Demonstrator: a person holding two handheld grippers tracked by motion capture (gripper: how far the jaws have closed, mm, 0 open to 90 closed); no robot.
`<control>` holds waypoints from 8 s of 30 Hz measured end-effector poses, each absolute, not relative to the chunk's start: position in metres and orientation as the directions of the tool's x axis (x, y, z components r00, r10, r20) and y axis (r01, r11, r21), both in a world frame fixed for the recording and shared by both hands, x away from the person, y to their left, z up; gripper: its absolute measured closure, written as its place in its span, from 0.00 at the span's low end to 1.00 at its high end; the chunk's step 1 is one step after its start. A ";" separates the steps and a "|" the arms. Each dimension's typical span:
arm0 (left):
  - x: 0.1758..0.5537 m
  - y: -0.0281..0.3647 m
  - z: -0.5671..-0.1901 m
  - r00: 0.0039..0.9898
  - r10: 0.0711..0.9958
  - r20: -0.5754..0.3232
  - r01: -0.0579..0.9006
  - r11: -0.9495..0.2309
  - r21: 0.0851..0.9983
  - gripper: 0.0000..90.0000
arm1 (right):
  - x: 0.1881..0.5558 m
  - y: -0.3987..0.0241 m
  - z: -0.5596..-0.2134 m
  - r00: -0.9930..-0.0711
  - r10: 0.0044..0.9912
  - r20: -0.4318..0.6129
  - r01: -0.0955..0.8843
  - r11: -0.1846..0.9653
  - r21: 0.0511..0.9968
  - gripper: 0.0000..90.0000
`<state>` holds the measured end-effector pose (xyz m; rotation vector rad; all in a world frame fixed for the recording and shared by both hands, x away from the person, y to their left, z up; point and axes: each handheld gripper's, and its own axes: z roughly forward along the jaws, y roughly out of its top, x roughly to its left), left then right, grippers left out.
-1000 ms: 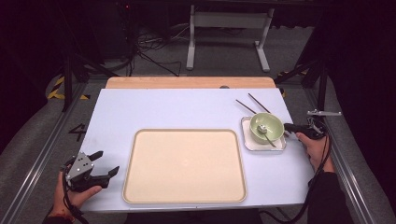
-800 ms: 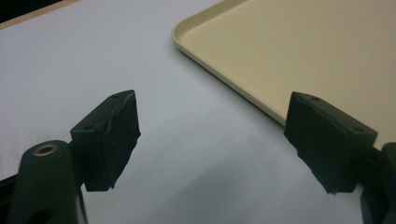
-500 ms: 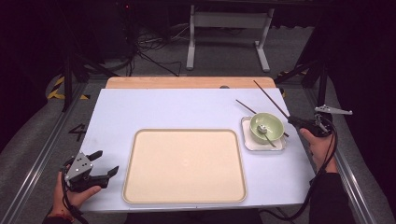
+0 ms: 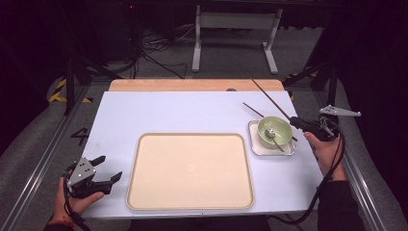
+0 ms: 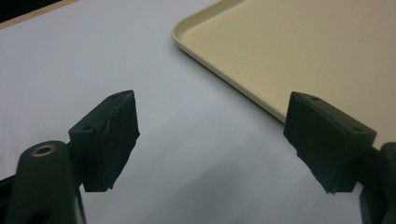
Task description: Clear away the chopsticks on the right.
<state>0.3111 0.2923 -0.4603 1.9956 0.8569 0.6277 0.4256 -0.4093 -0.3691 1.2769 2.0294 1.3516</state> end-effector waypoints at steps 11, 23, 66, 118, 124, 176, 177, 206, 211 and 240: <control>0.311 0.294 -0.461 0.639 0.761 0.111 0.331 -0.402 0.854 0.21 | 0.414 -0.387 -0.360 -0.551 0.825 0.126 0.448 0.166 0.878 0.94; 0.309 0.295 -0.460 0.634 0.766 0.109 0.323 -0.390 0.862 0.20 | 0.396 -0.355 -0.348 -0.620 0.780 0.081 0.399 0.224 0.889 0.94; 0.307 0.294 -0.460 0.638 0.763 0.103 0.323 -0.387 0.863 0.20 | 0.370 -0.251 -0.397 -0.799 0.599 0.044 0.406 0.485 0.775 0.94; 0.307 0.293 -0.461 0.640 0.761 0.105 0.324 -0.392 0.861 0.20 | 0.349 -0.264 -0.380 -0.800 0.598 -0.054 0.304 0.480 0.823 0.79; 0.307 0.293 -0.461 0.640 0.761 0.106 0.325 -0.393 0.860 0.20 | 0.349 -0.280 -0.361 -0.767 0.634 -0.100 0.275 0.466 0.841 0.71; 0.309 0.292 -0.461 0.644 0.757 0.107 0.326 -0.399 0.857 0.20 | 0.424 -0.429 -0.426 -0.366 0.930 0.034 0.611 0.213 0.763 0.56; 0.309 0.292 -0.461 0.645 0.757 0.108 0.325 -0.399 0.857 0.20 | 0.426 -0.430 -0.428 -0.369 0.929 0.041 0.615 0.211 0.760 0.56; 0.314 0.294 -0.461 0.644 0.757 0.114 0.322 -0.403 0.857 0.20 | 0.436 -0.432 -0.438 -0.450 0.887 0.103 0.612 0.222 0.759 0.94; 0.312 0.296 -0.461 0.642 0.758 0.117 0.321 -0.404 0.857 0.20 | 0.436 -0.432 -0.438 -0.451 0.887 0.097 0.611 0.227 0.758 0.94; 0.307 0.295 -0.460 0.640 0.759 0.119 0.319 -0.404 0.857 0.20 | 0.401 -0.430 -0.381 -0.414 0.909 0.039 0.439 0.162 0.883 0.94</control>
